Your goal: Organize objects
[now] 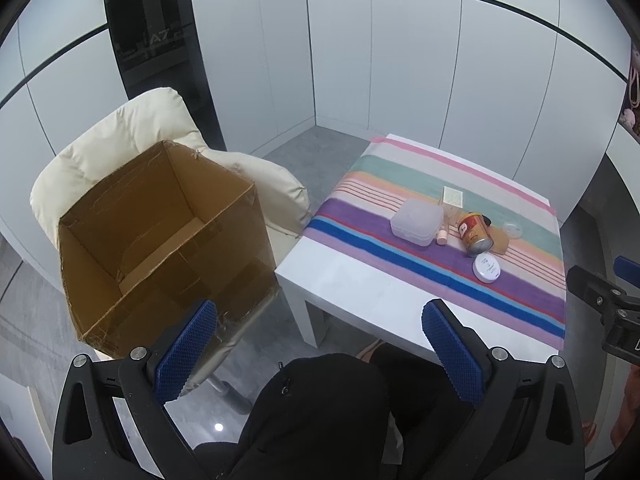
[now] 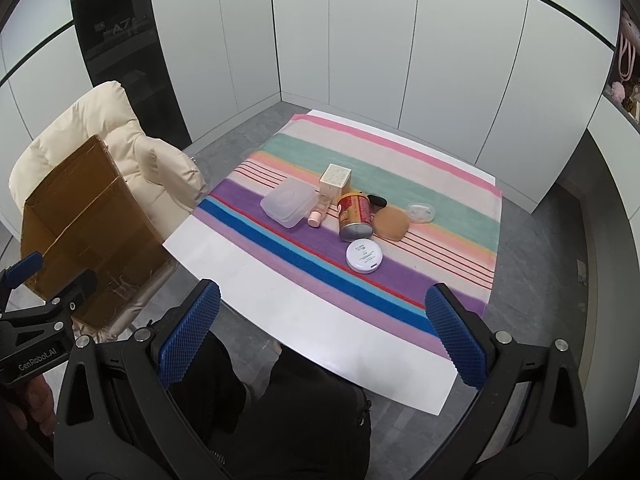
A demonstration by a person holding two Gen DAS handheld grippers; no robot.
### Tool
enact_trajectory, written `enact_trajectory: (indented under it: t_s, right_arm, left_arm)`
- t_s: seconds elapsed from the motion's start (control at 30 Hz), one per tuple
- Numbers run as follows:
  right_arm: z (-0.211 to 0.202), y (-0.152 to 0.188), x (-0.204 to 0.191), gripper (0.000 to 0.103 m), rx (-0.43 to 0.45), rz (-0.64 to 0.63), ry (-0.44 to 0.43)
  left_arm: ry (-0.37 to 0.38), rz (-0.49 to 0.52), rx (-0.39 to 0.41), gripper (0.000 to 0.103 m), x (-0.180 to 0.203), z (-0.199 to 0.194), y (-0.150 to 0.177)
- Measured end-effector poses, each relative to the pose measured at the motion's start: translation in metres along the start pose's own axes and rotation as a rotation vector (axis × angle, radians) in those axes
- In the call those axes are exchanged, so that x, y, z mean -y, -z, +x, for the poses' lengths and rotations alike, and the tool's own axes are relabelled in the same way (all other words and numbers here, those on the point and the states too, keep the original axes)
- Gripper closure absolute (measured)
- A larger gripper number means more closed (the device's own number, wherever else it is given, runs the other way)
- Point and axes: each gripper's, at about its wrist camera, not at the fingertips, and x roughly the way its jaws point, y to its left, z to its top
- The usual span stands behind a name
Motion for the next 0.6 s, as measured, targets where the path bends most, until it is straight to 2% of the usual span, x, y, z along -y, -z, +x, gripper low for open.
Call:
enact_trajectory:
  t_s: [0.6]
  right_arm:
    - [0.0002,0.0017,-0.0017,0.0,-0.006,0.009,-0.003]
  left_arm:
    - [-0.003,-0.007,-0.002,0.0,-0.0016,0.0016,-0.0007]
